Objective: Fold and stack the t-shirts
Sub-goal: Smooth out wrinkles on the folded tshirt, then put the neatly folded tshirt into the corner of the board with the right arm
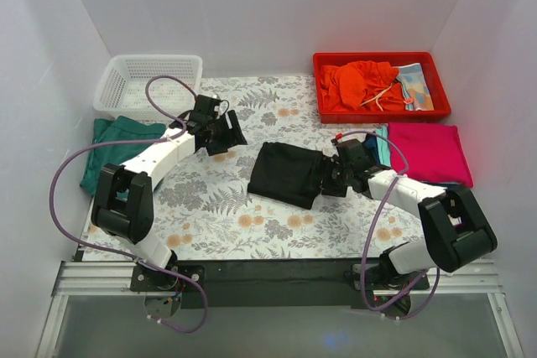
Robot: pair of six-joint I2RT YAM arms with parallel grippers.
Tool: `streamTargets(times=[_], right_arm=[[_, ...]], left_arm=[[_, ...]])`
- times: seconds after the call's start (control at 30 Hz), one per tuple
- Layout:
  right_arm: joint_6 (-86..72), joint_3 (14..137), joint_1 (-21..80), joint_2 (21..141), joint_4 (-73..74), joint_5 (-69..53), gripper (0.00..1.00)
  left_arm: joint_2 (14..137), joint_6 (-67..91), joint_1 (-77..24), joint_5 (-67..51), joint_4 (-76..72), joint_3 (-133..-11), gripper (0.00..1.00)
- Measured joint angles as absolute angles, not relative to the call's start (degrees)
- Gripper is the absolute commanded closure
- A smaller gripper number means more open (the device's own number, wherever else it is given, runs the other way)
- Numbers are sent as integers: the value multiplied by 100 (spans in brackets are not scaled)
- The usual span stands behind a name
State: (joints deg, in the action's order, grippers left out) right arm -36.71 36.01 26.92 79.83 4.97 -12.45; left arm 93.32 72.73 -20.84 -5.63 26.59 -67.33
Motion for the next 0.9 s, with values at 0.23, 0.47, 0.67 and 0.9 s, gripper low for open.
streamTargets(times=[0.23,0.47,0.67,0.9], right_arm=[[-4104,3634,2663,8615,-753,-1614,15],[-4185,3955,2663,9249,-1199,-1584,62],[-4095,4123,2646,9450,-869,-1352,99],[-3900,4421,2644,9596,-613,-1310,99]], left_arm=[[9312,7251,-1638,-1063,2512,-6532,31],[9196,7190,-1365,-1326,2486,-6337,31],[9063,7135,-1199,-1459,2480,-6313,31],[9050,7102,-1085,-1533,2477,-6285,31]])
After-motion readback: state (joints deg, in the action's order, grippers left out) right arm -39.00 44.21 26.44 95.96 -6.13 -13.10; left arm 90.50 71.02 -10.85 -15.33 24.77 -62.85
